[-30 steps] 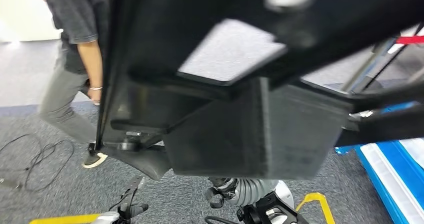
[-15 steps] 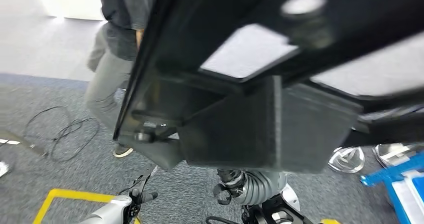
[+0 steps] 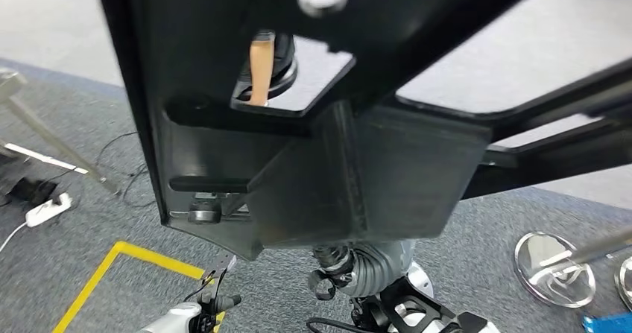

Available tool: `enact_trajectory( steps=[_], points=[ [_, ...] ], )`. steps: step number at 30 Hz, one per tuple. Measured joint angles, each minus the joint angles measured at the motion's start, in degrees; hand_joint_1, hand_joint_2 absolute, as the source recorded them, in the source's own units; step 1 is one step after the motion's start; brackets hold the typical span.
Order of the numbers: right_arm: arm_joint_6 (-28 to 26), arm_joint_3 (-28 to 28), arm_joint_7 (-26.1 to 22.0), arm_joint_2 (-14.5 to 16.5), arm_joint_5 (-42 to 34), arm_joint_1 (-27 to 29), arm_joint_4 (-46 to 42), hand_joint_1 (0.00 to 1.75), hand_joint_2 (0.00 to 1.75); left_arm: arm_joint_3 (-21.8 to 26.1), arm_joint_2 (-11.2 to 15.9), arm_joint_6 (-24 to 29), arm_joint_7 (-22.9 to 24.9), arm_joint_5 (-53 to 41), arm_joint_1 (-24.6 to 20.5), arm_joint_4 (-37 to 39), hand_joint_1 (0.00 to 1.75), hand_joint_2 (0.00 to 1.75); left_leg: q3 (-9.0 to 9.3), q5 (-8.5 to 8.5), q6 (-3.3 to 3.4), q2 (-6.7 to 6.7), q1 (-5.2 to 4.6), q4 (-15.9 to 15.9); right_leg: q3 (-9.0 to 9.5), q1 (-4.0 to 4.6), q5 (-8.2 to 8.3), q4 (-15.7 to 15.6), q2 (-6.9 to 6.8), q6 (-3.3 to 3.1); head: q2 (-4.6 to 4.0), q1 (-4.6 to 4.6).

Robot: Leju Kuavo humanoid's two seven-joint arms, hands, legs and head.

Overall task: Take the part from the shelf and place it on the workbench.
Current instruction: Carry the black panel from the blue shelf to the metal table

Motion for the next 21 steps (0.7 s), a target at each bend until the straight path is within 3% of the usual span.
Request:
enact_trajectory(
  steps=[1, 3, 5, 6, 8, 10, 11, 12, 14, 15, 17, 19, 21],
  points=[
    [-0.2, 0.0, -0.1, 0.1, 0.1, 0.0, 0.3, 1.75, 1.75, 0.0, 0.1, 0.0, 0.2, -0.2, 0.2, 0.0, 0.0, 1.75, 1.02, 1.48, 0.03, 0.3, -0.01, -2.0, 0.2, 0.02, -0.18, 0.0, -0.72, 0.1, 0.0, -0.01],
    [-0.9, 0.0, -0.2, 0.3, 0.6, 0.0, 0.7, 1.75, 1.75, 0.0, 0.2, 0.1, 0.4, -0.4, 0.2, 0.0, 0.0, 1.75, 5.21, 4.71, 0.47, 2.24, -0.35, -9.6, 0.79, 0.14, -0.68, 0.0, -2.05, 0.45, 0.0, -0.02],
    [-1.8, 0.0, 0.1, 0.4, 1.7, 0.0, 0.9, 1.75, 1.75, 0.0, 0.1, 0.3, 0.6, -0.6, 0.0, 0.0, 0.0, 1.75, 7.91, 5.8, 1.36, 3.72, -0.95, -14.4, 1.27, 0.39, -1.17, 0.0, -3.17, 1.01, 0.0, 0.05],
    [-2.2, 0.0, 0.4, 0.4, 2.3, 0.1, 1.0, 1.75, 1.75, 0.0, 0.1, 0.5, 0.6, -0.8, -0.1, 0.0, 0.0, 1.75, 8.12, 5.52, 1.75, 3.67, -1.24, -14.9, 1.44, 0.49, -1.34, -0.1, -3.66, 1.32, 0.01, 0.1],
    [-2.9, 0.0, 1.2, 0.4, 3.4, 0.1, 0.9, 1.75, 1.75, 0.0, 0.0, 0.7, 0.7, -1.3, -0.1, 0.0, 0.0, 1.75, 8.32, 5.58, 2.42, 2.29, -1.19, -15.3, 1.87, 0.43, -1.71, -0.3, -4.17, 2.01, 0.01, 0.14],
    [-3.5, 0.0, 2.1, 0.3, 4.5, 0.2, 0.8, 1.75, 1.75, 0.0, -0.2, 0.9, 0.8, -1.9, -0.2, 0.0, 0.0, 1.75, 8.88, 5.69, 3.16, 1.14, -0.87, -15.9, 1.28, 0.24, -3.2, 1.7, -2.05, 2.49, 0.01, 0.28],
    [-3.8, 0.0, 2.4, 0.3, 5.0, 0.4, 0.8, 1.75, 1.75, 0.0, -0.5, 1.0, 0.8, -2.1, -0.4, 0.0, 0.0, 1.75, 9.1, 5.71, 3.51, 0.61, -0.7, -16.1, 0.02, 0.12, -4.6, 4.4, -0.41, 2.59, 0.01, 0.43],
    [-4.0, 0.0, 2.7, 0.2, 5.5, 0.6, 0.7, 1.75, 1.75, 0.0, -0.8, 1.0, 0.8, -2.4, -0.5, 0.0, 0.0, 1.75, 9.18, 5.64, 3.78, -0.02, -0.72, -16.1, -1.87, 0.12, -6.24, 8.0, 0.92, 2.6, 0.01, 0.56],
    [-4.4, 0.0, 3.4, 0.1, 6.4, 1.1, 0.6, 1.75, 1.75, 0.0, -1.5, 1.1, 0.8, -2.7, -0.6, 0.0, 0.0, 1.75, 9.21, 5.51, 4.05, -1.49, -0.78, -16.0, -5.83, 0.14, -8.14, 14.5, 1.91, 2.65, 0.01, 0.69],
    [-4.6, 0.0, 3.6, 0.0, 6.8, 1.3, 0.5, 1.75, 1.75, 0.0, -1.7, 1.1, 0.8, -2.9, -0.6, 0.0, 0.0, 1.75, 9.23, 5.43, 4.04, -2.32, -0.79, -15.9, -6.8, 0.14, -7.59, 15.4, 2.07, 2.66, 0.0, 0.7],
    [-4.7, 0.0, 4.1, -0.1, 7.4, 1.4, 0.3, 1.75, 1.75, 0.0, -2.2, 1.1, 0.7, -3.2, -0.5, 0.0, 0.0, 1.75, 9.33, 5.18, 3.81, -4.03, -0.73, -15.5, -5.54, -0.03, -3.51, 10.9, 2.66, 2.59, 0.01, 0.73],
    [-4.8, 0.0, 4.5, -0.1, 7.9, 1.5, 0.0, 1.75, 1.75, 0.0, -2.6, 1.2, 0.5, -3.2, -0.6, 0.0, 0.0, 1.75, 9.15, 4.85, 3.38, -5.58, -0.66, -14.8, -2.73, -0.45, -0.14, 4.0, 5.37, 2.44, 0.01, 0.7],
    [-4.9, 0.0, 4.9, -0.2, 8.3, 1.6, -0.4, 1.75, 1.75, -0.1, -3.0, 1.3, 0.3, -3.2, -0.7, 0.0, 0.0, 1.75, 8.67, 4.85, 2.73, -6.85, -0.51, -14.6, -1.53, -0.53, 0.41, 1.1, 7.36, 2.21, 0.01, 0.71]
  ],
)
